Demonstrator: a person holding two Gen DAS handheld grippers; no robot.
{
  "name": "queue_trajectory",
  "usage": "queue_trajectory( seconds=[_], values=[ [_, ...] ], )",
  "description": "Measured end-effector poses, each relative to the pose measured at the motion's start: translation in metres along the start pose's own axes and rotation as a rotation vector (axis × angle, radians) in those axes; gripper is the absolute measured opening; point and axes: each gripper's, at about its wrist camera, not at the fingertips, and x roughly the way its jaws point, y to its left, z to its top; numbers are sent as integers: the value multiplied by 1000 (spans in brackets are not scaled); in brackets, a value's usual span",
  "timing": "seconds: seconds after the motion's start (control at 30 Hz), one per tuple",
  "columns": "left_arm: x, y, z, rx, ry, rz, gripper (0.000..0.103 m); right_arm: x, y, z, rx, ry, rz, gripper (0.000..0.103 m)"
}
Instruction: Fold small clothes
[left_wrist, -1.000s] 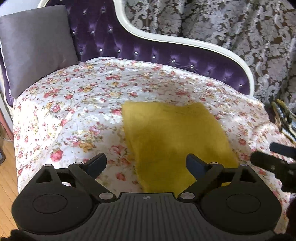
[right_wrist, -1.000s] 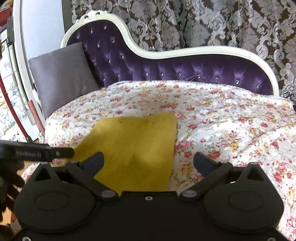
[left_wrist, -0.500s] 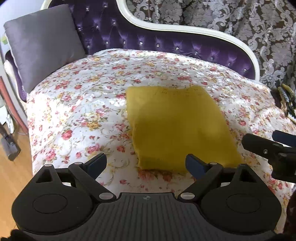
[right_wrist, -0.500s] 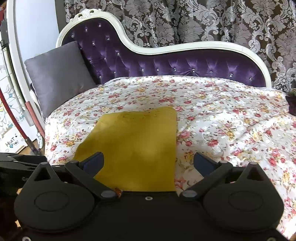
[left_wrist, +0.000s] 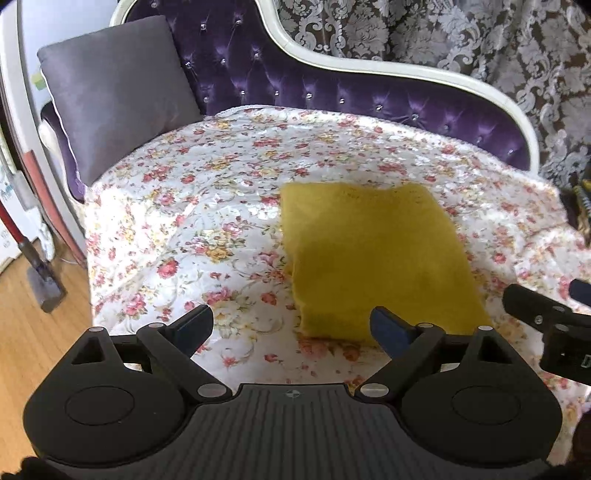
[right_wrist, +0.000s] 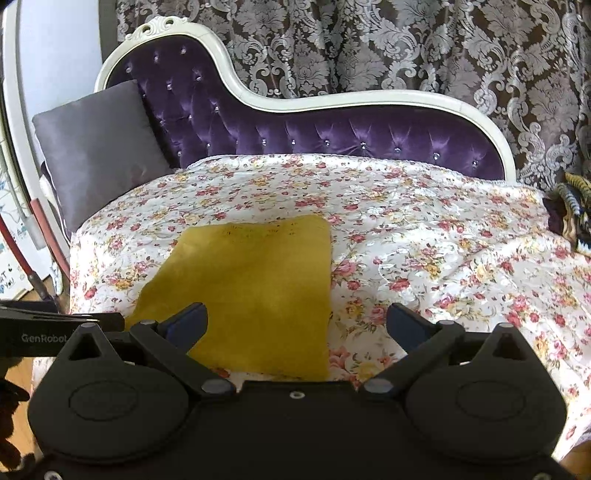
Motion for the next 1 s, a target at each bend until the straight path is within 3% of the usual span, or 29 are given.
queue_trajectory(
  seconds=[0.2,0.67,1.0],
  values=[
    [0,17,-4,-98,10,-151,92,-3,-2,1,44,22,39,103],
    [-1,-1,-12,53,38,-44,89,-3,7,-1,30,43,68,103],
    [-1,-5,-13,56,43,-19,89,1,7,-3,17,56,68,103]
  ],
)
